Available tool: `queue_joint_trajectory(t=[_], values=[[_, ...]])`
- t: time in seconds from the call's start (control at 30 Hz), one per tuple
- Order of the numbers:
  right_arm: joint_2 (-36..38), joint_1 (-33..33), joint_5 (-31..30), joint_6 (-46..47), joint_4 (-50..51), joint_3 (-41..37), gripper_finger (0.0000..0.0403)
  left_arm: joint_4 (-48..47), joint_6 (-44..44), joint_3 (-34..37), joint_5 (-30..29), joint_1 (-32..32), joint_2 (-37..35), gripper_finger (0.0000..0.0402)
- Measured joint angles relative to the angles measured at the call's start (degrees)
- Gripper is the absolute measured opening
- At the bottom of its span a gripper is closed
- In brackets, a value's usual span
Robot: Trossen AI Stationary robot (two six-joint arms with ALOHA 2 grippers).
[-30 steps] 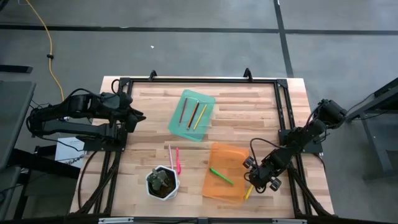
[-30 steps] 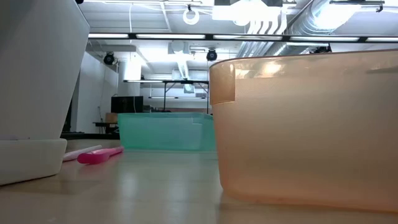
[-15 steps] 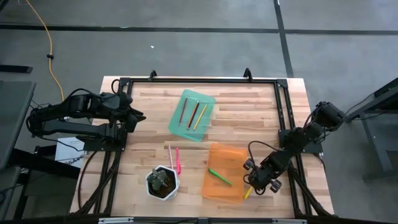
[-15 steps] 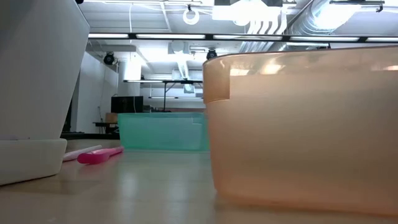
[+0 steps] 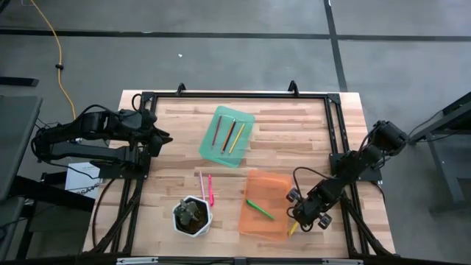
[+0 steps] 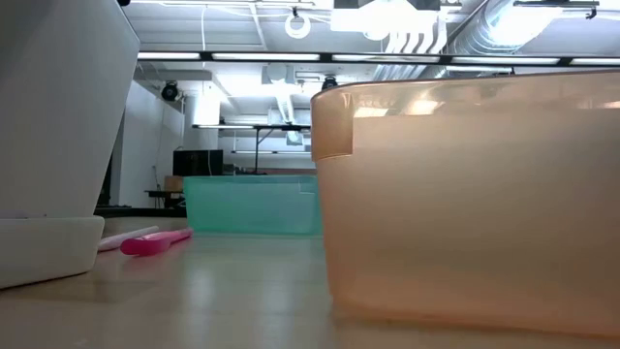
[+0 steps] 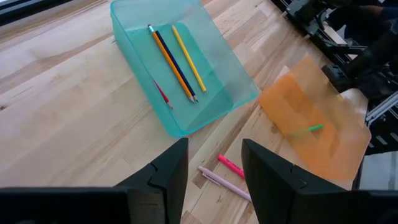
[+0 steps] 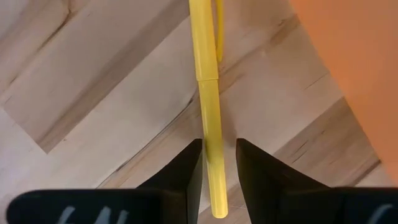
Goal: Sort pens & pencils
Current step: Put the yellow pen into the orange bin
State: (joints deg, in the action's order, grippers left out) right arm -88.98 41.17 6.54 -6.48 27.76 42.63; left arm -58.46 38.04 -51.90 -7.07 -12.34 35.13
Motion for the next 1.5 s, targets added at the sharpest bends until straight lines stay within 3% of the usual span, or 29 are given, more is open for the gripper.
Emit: queue_joint_trajectory(t=[0.47, 0.83, 1.5], values=[[-1.0, 0.1, -0.1, 0.0, -0.1, 0.0, 0.0081, 0.0, 0.0, 0.0, 0.1, 0.0, 0.0, 0.0138], [-1.0, 0.1, 0.0, 0.2, -0.2, 0.1, 0.0006, 0.0, 0.0, 0.0, 0.1, 0.0, 0.0, 0.0138], [0.6, 0.5, 0.9, 3.7, 5.5, 4.9, 0.0008, 0.0, 0.2, 0.0, 1.8, 0.0, 0.0, 0.0138]])
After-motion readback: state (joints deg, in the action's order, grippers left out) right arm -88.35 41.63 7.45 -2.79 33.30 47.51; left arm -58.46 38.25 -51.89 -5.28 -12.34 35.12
